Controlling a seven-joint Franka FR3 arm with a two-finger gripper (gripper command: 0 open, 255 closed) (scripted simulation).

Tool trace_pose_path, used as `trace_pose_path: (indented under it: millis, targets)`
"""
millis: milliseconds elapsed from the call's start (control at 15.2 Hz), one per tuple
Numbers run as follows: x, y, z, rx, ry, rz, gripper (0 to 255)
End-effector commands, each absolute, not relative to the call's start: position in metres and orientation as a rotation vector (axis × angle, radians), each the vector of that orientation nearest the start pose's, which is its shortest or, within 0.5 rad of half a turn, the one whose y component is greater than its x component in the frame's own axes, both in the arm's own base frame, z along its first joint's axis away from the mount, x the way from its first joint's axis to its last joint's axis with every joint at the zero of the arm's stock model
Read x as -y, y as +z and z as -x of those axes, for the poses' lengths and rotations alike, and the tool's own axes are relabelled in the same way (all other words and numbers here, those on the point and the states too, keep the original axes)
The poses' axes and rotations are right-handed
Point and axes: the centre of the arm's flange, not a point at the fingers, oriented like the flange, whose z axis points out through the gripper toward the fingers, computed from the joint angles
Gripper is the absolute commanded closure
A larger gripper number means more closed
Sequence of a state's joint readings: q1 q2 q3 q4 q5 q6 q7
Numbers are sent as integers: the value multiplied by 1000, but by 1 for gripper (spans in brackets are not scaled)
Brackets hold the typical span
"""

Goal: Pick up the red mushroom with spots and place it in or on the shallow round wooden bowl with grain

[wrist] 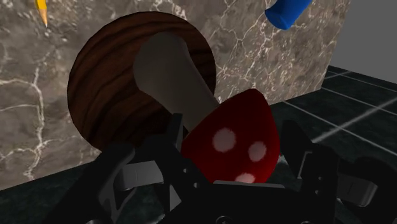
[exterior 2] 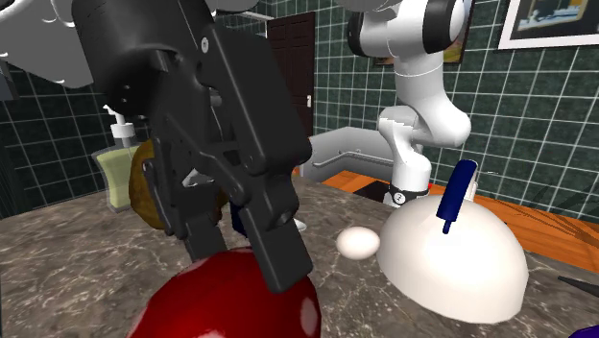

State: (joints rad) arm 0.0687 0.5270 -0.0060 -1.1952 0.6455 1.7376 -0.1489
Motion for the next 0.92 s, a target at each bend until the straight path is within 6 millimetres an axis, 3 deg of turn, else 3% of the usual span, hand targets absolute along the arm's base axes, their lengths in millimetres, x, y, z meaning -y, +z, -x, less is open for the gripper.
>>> trace_pose_path:
  millis: [0,132,660,726,858]
  targets:
    - [-100,491,-711,134,-56,2504,255]
    - [-100,476,-711,134,-56,2504,255]
    - [-100,476,-711,134,-56,2504,255]
    - [-100,476,-711,134,-56,2504,0]
    - [-100,476,-711,134,-56,2504,0]
